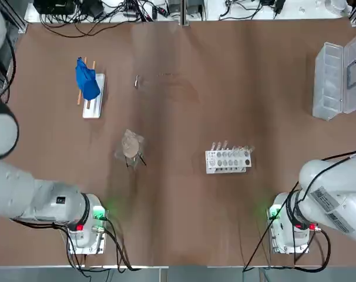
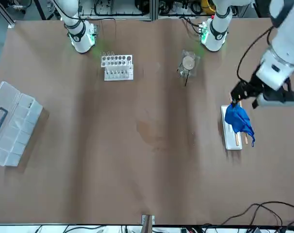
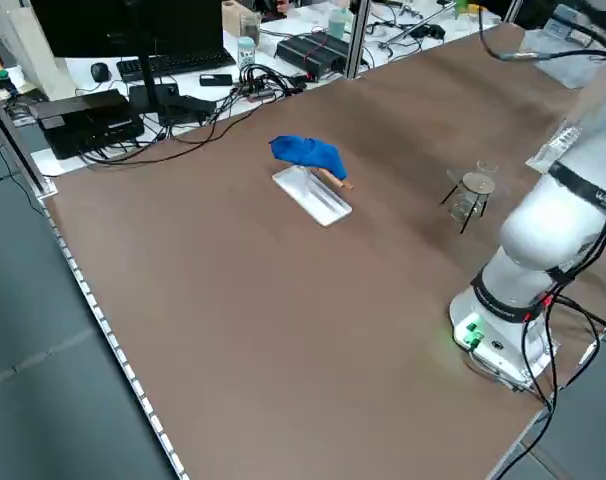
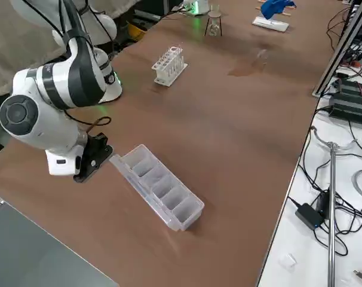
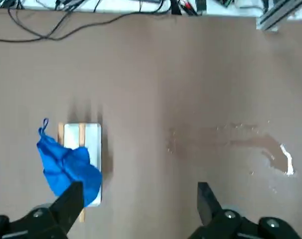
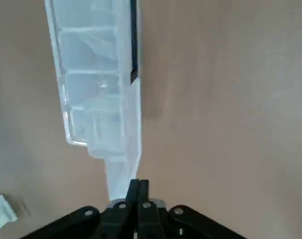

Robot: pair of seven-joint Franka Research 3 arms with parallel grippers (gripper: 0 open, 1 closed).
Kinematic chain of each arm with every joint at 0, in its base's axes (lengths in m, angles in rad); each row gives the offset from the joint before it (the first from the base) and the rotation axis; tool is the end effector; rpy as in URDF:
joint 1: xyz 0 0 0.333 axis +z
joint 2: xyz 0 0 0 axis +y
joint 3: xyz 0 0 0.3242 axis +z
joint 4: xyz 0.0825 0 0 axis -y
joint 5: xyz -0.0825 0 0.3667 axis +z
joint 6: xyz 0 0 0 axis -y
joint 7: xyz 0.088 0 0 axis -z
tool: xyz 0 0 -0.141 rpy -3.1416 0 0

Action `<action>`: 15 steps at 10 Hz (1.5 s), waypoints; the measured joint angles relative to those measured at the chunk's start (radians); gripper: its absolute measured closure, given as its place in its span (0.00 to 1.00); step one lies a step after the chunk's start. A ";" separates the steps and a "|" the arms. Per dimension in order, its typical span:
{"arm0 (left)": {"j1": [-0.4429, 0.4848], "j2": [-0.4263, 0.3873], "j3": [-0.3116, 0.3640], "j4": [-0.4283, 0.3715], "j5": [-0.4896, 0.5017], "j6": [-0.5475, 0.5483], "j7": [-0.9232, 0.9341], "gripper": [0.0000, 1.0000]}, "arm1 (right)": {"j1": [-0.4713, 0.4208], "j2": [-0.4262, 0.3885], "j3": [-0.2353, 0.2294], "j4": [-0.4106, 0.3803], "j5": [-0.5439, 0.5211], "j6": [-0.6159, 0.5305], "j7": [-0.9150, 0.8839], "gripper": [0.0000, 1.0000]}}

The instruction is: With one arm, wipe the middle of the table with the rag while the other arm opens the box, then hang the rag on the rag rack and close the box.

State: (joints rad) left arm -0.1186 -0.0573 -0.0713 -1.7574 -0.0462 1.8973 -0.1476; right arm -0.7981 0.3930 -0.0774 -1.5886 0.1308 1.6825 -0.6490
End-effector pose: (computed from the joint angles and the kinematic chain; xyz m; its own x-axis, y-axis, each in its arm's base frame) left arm 0.5410 -0.1099 0.5749 0.9820 -0.0249 0.1872 -0.0386 -0.9968 0.0700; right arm 0.4089 -0.4563 0.3706 0.9565 -0.2298 -0.1797 -0.2703 -0.9299 -0.2495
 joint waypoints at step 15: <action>0.000 0.109 0.048 0.208 0.032 -0.200 0.097 0.00 | 0.144 0.117 0.028 0.008 0.320 0.155 -0.116 0.99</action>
State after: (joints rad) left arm -0.1191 0.0516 -0.0238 -1.5496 -0.0140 1.6969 -0.0506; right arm -0.6541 0.5102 -0.0490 -1.5808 0.4504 1.8372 -0.7647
